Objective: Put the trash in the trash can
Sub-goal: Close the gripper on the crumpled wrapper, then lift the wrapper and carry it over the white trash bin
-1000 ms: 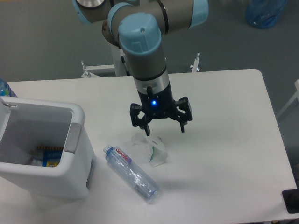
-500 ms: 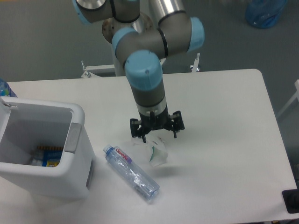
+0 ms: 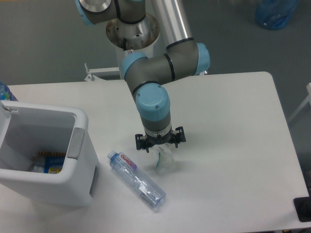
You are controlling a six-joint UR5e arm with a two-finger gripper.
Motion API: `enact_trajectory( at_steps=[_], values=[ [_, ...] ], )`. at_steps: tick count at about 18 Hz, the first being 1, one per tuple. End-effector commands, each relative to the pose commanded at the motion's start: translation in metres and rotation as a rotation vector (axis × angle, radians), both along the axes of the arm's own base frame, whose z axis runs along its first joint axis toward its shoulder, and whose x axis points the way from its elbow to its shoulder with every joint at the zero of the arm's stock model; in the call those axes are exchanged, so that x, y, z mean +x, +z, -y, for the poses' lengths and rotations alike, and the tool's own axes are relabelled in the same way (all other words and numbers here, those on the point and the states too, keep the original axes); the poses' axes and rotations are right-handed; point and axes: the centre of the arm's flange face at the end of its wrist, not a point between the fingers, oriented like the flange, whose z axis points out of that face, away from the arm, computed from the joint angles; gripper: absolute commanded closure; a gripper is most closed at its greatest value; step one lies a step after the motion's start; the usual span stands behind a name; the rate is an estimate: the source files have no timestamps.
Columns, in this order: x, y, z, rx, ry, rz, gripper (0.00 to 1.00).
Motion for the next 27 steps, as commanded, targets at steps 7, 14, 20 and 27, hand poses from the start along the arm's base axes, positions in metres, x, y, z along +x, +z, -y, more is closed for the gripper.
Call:
enact_trajectory(
  at_steps=[7, 14, 20, 27],
  values=[
    [-0.001, 0.002, 0.0, 0.001, 0.002, -0.003, 0.54],
    [-0.014, 0.011, 0.006, 0.014, 0.009, -0.012, 1.0],
    [-0.034, 0.044, 0.022, 0.059, 0.018, -0.045, 1.0],
    [-0.065, 0.213, 0.027, 0.536, 0.113, -0.036, 1.0]
  ],
)
